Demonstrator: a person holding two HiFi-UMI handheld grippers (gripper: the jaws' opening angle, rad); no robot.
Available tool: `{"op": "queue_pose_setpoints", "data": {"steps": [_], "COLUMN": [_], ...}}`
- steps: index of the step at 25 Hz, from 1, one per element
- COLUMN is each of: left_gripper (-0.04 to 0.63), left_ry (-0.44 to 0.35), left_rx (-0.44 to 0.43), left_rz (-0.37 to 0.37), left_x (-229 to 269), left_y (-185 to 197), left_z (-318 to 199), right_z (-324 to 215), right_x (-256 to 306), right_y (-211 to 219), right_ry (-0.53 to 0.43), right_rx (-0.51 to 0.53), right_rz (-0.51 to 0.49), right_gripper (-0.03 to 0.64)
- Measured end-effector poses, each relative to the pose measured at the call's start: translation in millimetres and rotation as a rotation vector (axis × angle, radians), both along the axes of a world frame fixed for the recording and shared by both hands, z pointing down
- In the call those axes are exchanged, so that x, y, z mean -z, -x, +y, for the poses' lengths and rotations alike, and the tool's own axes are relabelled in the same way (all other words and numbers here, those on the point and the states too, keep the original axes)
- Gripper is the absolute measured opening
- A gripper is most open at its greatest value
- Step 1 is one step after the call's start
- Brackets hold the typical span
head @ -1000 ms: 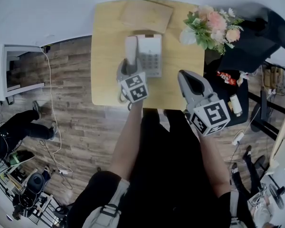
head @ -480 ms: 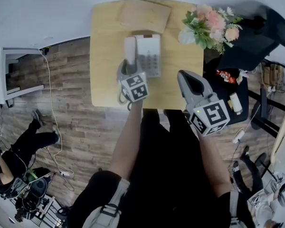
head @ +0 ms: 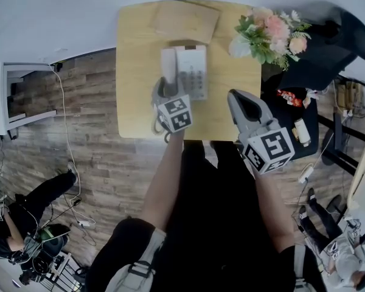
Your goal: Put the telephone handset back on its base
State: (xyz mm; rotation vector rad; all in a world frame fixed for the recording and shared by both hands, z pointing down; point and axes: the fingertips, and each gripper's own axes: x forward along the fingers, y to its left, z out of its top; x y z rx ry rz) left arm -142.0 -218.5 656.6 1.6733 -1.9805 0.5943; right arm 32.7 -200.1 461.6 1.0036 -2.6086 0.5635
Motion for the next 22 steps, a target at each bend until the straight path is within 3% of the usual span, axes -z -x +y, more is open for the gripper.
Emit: {"op": "queue_pose_setpoints", "data": {"steps": [11,22], "left_gripper": [0.253,0.255], "left_ry": [0.023,0.052], "left_rx": [-0.081,-0.140], "left_rz": [0.003,0.008], "left_x": [-13,-19], "left_y": [-6,-11], "left_z": [9,27], "right_z": [1,8], "right_x": [2,6], "right_y": [9,22], "right_ry": [0.000,-0.010], "right_rx": [-0.003,-0.015], "right_rz": [0.000,-0.007], "right_gripper": [0.003,0.003]}}
